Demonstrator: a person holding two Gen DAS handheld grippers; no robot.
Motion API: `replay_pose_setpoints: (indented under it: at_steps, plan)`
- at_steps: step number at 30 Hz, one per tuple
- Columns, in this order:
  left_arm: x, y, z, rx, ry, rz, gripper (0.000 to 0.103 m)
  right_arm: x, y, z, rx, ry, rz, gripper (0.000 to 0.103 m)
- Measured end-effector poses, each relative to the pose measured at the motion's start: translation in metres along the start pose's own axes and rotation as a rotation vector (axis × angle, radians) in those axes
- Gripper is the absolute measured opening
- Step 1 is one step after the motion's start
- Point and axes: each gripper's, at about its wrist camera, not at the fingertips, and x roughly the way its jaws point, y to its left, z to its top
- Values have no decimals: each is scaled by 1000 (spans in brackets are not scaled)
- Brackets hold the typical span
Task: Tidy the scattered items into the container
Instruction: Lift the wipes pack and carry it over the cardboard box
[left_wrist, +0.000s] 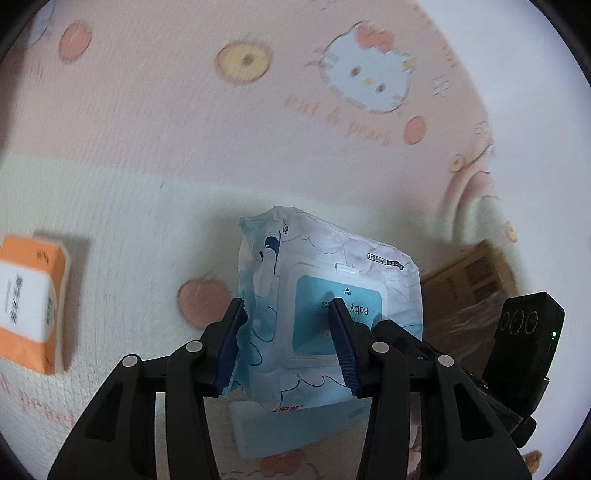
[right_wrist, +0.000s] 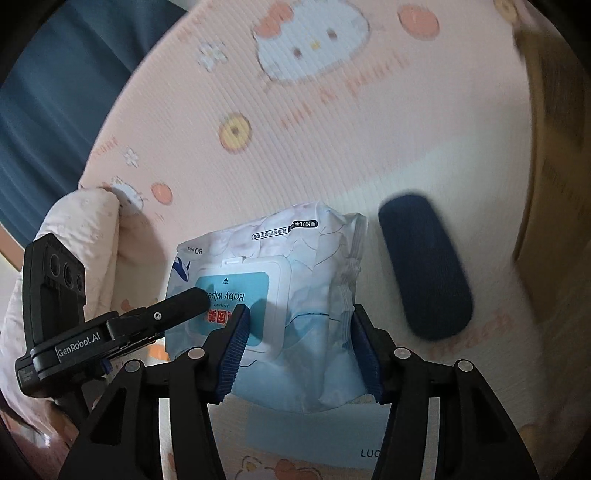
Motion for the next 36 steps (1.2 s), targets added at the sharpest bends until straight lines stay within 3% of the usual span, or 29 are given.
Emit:
replay_pose_setpoints:
  at_steps: [9, 14, 21, 27, 36]
  plan:
    - [-35, -62, 32, 147, -106, -87, 50, -71, 18, 42, -63, -138, -46, 53]
    - [-34, -97, 47, 189, -126, -140, 50, -95, 15, 65, -72, -156, -92, 53]
    - [-24, -152, 54, 271, -90, -203, 50, -139, -14, 82, -43, -168, -146, 53]
    - [-3, -199, 53, 314, -4, -259, 50, -174, -53, 91, 19, -162, -191, 53]
    - [34, -265, 42, 375, 107, -278, 50, -216, -111, 99, 111, -110, -233, 53]
